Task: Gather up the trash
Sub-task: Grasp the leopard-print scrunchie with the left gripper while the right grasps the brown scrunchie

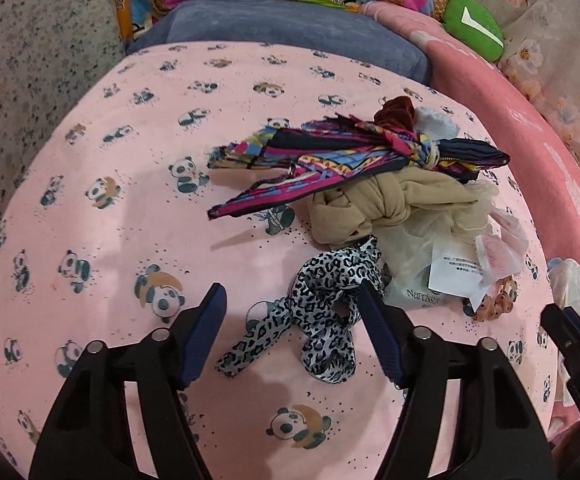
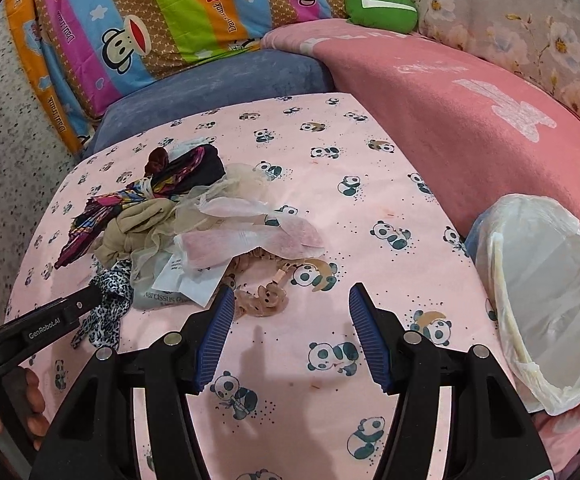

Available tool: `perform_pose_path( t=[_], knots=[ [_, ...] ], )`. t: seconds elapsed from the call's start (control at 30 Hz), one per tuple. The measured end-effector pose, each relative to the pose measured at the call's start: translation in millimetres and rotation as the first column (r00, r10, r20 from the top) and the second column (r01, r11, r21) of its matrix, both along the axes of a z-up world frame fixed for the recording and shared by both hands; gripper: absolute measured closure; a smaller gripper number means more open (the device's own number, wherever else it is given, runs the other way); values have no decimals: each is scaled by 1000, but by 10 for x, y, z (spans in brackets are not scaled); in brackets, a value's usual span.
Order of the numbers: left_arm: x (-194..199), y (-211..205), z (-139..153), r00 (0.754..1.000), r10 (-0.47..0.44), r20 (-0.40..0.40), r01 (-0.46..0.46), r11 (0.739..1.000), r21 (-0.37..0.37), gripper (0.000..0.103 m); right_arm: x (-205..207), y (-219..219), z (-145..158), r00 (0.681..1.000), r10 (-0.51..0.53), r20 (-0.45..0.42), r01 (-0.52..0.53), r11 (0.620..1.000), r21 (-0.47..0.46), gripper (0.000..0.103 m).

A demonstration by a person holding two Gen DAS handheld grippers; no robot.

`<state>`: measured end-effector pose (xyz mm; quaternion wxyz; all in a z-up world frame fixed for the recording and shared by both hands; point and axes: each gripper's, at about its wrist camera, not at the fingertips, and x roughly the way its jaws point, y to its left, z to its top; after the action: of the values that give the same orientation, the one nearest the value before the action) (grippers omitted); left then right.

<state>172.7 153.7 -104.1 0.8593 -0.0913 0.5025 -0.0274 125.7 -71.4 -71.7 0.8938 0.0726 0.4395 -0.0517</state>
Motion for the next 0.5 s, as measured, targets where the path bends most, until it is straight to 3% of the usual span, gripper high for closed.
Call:
perform_pose_path(
  t=[0.13,0.23,0.3,0.37,0.5],
  knots=[
    [63,-59,-86,999,-29,-20,28,999,-32,54,139,-1,-128,1000,-9,-16,9,1000,10,48],
    [93,-103,-133,998,-47,-33,46,998,-41,66,234,5,-231,999,-5,-44,5,1000,20,58],
    [94,-123,-137,998,-62,-30,61,997,-43,81,276,-1,-297,998,-5,-58,7,1000,29,60],
    [91,-134,-143,997,-70,-34,68,997,-47,89,314,6,-370,997,-1,-76,4,999,32,69],
    [45,-147,-122,997,-76,-33,75,996,-46,94,323,10,-469,995,17,-95,-11,998,65,83]
  ],
)
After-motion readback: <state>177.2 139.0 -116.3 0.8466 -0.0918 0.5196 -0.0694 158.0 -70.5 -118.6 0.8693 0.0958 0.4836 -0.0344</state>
